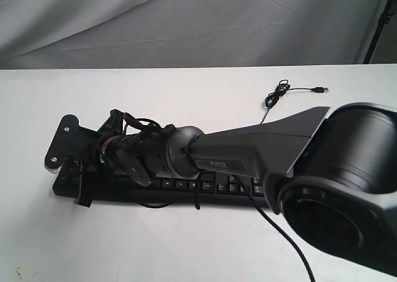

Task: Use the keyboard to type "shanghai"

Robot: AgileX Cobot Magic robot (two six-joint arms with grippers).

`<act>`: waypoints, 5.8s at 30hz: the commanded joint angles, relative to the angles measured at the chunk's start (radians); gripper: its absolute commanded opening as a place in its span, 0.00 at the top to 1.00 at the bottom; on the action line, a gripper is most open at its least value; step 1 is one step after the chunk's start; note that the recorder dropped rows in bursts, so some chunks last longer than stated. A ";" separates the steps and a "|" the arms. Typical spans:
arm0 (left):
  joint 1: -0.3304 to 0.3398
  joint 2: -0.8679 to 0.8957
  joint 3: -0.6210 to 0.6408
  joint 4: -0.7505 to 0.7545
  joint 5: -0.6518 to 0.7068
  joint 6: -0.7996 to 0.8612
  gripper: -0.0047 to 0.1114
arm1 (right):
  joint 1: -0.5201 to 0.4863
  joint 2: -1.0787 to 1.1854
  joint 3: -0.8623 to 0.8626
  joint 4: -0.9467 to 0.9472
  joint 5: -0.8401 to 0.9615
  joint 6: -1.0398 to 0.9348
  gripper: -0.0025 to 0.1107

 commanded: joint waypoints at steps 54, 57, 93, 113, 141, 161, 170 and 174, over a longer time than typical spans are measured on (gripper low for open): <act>-0.004 -0.003 0.004 0.005 -0.003 -0.003 0.96 | -0.082 -0.295 0.551 0.053 -0.257 -0.019 0.98; -0.004 -0.003 0.004 0.005 -0.003 -0.003 0.96 | -0.078 -0.295 0.551 0.049 -0.257 -0.019 0.98; -0.004 -0.003 0.004 0.005 -0.003 -0.003 0.96 | -0.061 -0.270 0.551 0.056 -0.257 -0.021 0.98; -0.004 -0.003 0.004 0.005 -0.003 -0.003 0.96 | -0.071 -0.246 0.551 0.056 -0.282 -0.026 0.98; -0.004 -0.003 0.004 0.005 -0.003 -0.003 0.96 | -0.072 -0.245 0.551 0.056 -0.278 -0.045 0.98; -0.004 -0.003 0.004 0.005 -0.003 -0.003 0.96 | -0.072 -0.259 0.524 0.056 -0.280 -0.055 0.98; -0.004 -0.003 0.004 0.005 -0.003 -0.003 0.96 | -0.072 -0.262 0.413 0.056 -0.170 -0.055 0.98; -0.004 -0.003 0.004 0.005 -0.003 -0.003 0.96 | -0.083 -0.255 0.413 0.056 -0.176 -0.055 0.98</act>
